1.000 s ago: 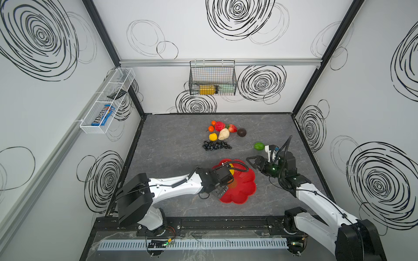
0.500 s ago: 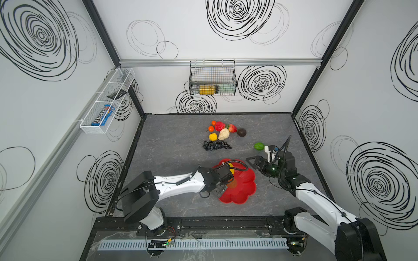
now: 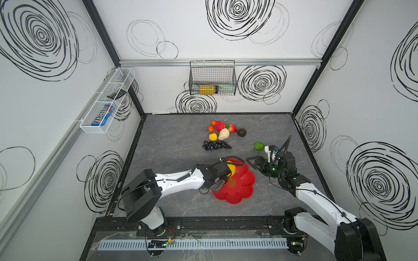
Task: Arrange fruit in a fruit bowl
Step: Rotate the fruit in the fruit bowl.
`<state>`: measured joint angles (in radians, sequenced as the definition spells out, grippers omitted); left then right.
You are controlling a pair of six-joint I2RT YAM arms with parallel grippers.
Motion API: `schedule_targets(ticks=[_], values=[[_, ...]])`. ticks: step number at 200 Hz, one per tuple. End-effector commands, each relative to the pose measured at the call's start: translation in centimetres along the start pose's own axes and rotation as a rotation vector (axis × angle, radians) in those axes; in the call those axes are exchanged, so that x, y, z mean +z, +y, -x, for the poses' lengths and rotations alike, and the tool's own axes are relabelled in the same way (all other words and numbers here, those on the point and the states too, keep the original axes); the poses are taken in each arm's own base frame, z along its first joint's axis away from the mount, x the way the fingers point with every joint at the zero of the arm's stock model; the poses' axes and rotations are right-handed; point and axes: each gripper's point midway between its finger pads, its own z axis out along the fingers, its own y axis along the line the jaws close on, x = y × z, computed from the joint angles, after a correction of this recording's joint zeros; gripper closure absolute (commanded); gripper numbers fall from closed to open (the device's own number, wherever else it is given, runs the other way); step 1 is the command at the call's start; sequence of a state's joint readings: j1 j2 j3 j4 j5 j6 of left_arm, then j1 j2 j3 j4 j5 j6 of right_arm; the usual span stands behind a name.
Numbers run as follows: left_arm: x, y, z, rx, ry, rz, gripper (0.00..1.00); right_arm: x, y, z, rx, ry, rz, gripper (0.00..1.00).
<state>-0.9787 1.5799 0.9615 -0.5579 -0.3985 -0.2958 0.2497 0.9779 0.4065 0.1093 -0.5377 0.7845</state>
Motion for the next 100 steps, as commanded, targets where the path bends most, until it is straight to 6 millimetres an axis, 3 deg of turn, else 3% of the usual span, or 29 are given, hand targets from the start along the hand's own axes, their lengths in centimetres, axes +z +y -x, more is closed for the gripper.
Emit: schedule_targets(ticks=[1, 100], values=[[-0.5, 0.9, 2.2, -0.034, -0.057, 0.039, 0.00, 0.1, -0.1, 0.0, 0.001, -0.001, 0.010, 0.05], [-0.1, 2.1, 4.8, -0.081, -0.112, 0.082, 0.03, 0.0, -0.1, -0.1, 0.001, 0.001, 0.008, 0.05]])
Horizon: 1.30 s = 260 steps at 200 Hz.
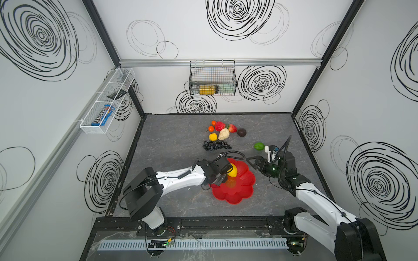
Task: Arrange fruit in a fruit bowl
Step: Rotate the fruit in the fruit bowl, then pick up the fruit from the top-center of the table.
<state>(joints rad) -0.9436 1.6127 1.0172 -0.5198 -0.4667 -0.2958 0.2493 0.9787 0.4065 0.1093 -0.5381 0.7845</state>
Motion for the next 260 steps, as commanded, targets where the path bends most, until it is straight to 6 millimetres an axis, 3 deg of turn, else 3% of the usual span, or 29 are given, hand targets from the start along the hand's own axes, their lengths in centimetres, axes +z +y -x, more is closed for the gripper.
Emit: schedule_targets(ticks=[1, 63, 86, 131, 195, 229, 260], values=[[-0.2, 0.4, 2.0, -0.026, -0.049, 0.017, 0.03, 0.0, 0.0, -0.1, 0.000, 0.001, 0.008, 0.05], [-2.7, 1.2, 2.9, -0.129, -0.146, -0.062, 0.03, -0.2, -0.1, 0.9, -0.047, -0.025, -0.020, 0.05], [-4.0, 2.3, 3.6, -0.268, -0.263, -0.164, 0.03, -0.2, 0.4, 2.1, -0.100, -0.059, -0.034, 0.05], [-6.1, 5.6, 3.0, -0.483, -0.491, -0.277, 0.03, 0.9, 0.7, 5.2, -0.167, -0.077, -0.105, 0.08], [-7.6, 8.6, 0.0, -0.591, -0.757, -0.299, 0.02, 5.5, -0.9, 10.8, -0.182, -0.054, -0.227, 0.13], [-7.3, 8.3, -1.6, -0.526, -0.825, -0.318, 0.02, 8.6, -3.2, 14.0, -0.153, -0.004, -0.291, 0.15], [-7.9, 8.3, -1.6, -0.524, -0.873, -0.349, 0.02, 11.4, -5.6, 16.2, -0.119, 0.024, -0.319, 0.18]])
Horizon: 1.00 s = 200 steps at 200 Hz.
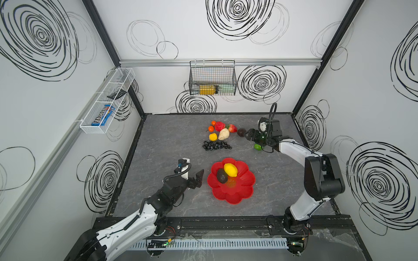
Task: Arrange fruit in a fruit bowl
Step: Pick up the fruit from the top-center of the table.
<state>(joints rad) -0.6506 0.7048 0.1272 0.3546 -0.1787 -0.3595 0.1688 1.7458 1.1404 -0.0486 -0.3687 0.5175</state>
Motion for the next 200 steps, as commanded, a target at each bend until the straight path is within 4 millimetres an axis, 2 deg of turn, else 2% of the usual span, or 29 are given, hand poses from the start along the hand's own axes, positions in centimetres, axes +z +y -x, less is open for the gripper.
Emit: schedule_targets(ticks=[1, 37, 64, 127, 200], values=[[-0.5, -1.6, 3.0, 0.001, -0.132, -0.096, 0.02, 1.9, -1.7, 0.3, 0.012, 0.051, -0.040, 0.18], [-0.5, -1.7, 3.0, -0.004, -0.128, -0.100, 0.01, 5.1, -2.8, 2.1, 0.016, 0.057, -0.065, 0.19], [-0.3, -1.8, 3.0, -0.007, -0.122, -0.103, 0.01, 7.0, -3.3, 2.6, 0.020, 0.076, -0.074, 0.13], [0.2, -1.8, 2.6, -0.008, -0.095, -0.096, 0.00, 9.5, -3.5, 1.9, 0.023, 0.111, -0.063, 0.11], [0.5, -1.7, 2.2, -0.001, -0.075, -0.092, 0.01, 11.7, -3.4, 1.4, 0.030, 0.140, -0.044, 0.18]])
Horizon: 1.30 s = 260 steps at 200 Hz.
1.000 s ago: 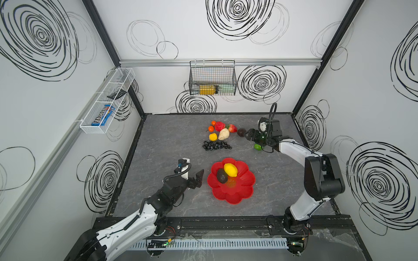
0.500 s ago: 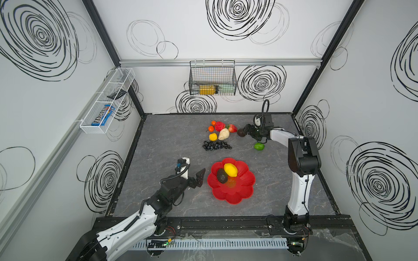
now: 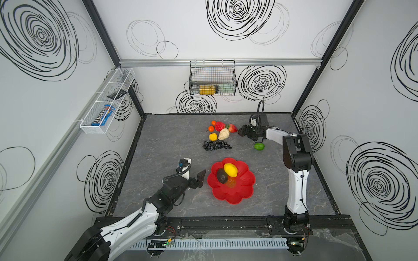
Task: Arrange fruit in a fruit bowl
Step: Pick up the fruit from the top-center of the table.
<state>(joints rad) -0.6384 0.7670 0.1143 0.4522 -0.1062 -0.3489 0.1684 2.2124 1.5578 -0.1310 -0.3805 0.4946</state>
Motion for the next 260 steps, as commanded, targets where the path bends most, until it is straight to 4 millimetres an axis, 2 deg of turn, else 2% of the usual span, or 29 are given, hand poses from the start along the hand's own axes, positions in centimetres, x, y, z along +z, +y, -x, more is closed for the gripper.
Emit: schedule_targets(ticks=[1, 60, 115, 170, 199, 225, 247, 260], values=[[0.1, -0.8, 2.4, -0.003, -0.076, -0.027, 0.01, 0.8, 0.3, -0.3, 0.003, 0.027, 0.006, 0.18], [0.2, -0.9, 2.3, -0.001, -0.069, -0.032, 0.01, 1.1, 0.4, 0.6, -0.004, 0.010, 0.001, 0.25], [0.2, -0.9, 2.3, -0.001, -0.067, -0.034, 0.01, 1.6, 0.1, 1.2, -0.004, 0.007, -0.014, 0.20], [0.3, -0.9, 2.2, 0.001, -0.064, -0.034, 0.01, 1.0, 0.8, 1.5, -0.010, -0.002, 0.003, 0.33], [0.3, -0.9, 2.1, 0.001, -0.062, -0.036, 0.01, -1.2, 2.2, 1.8, -0.025, -0.031, 0.034, 0.35], [0.1, -1.5, 2.4, -0.014, -0.080, -0.072, 0.01, -4.4, 4.3, 1.3, -0.045, -0.059, 0.093, 0.36], [0.1, -2.8, 2.2, -0.035, -0.062, -0.147, 0.01, -7.2, 6.0, -0.5, -0.067, -0.069, 0.157, 0.37], [0.2, -3.9, 2.8, -0.060, -0.071, -0.207, 0.01, -8.8, 7.2, -2.1, -0.083, -0.058, 0.210, 0.37]])
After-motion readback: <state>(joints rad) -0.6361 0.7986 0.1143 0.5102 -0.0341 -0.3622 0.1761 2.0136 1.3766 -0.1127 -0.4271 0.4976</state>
